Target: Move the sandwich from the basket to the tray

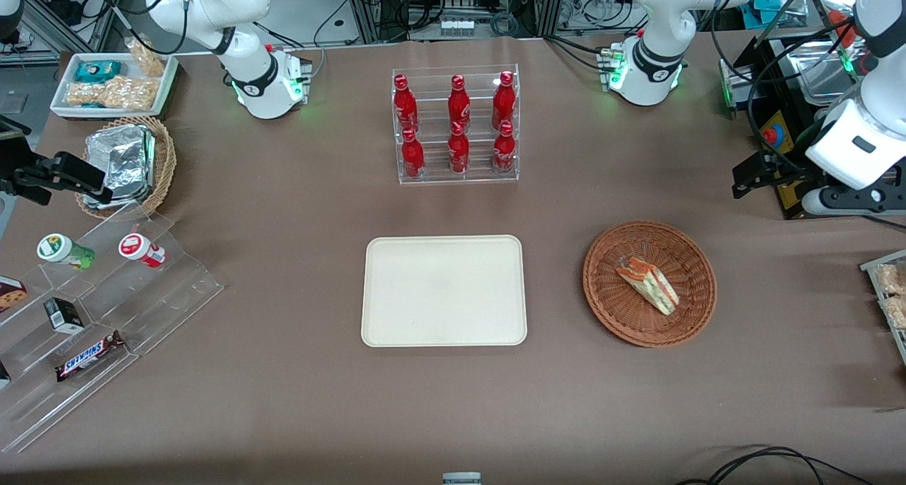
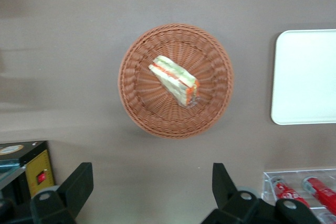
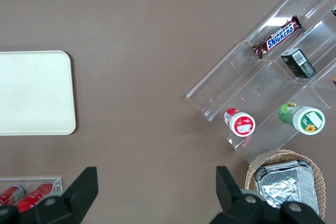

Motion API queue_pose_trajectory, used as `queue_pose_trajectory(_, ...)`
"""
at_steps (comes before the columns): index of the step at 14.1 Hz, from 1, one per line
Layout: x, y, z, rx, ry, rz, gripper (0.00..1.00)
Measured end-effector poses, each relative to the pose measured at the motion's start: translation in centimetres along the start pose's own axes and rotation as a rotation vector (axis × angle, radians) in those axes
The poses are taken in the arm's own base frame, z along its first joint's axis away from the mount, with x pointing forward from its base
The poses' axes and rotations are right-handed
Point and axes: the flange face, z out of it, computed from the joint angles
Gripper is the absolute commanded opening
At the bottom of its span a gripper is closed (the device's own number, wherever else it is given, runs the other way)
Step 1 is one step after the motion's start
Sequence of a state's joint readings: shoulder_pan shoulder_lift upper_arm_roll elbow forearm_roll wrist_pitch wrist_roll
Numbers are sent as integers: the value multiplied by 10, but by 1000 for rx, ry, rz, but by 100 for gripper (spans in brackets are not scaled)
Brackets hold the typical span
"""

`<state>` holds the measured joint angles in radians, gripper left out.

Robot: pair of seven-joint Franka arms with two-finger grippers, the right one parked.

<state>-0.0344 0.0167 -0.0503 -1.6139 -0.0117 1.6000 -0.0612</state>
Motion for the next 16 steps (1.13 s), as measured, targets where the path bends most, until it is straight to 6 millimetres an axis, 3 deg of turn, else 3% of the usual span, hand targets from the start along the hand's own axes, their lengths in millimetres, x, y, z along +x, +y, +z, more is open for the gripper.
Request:
queue_pose_trajectory(8, -1, 0, 6, 15, -31, 2, 100)
queue_pose_trajectory(11, 1, 1, 19, 16, -58, 4, 100)
queue_pose_trajectory(13, 4, 2, 46, 18, -99, 8, 100)
queue_pose_trajectory(16, 20, 18, 121, 22, -95, -34, 100)
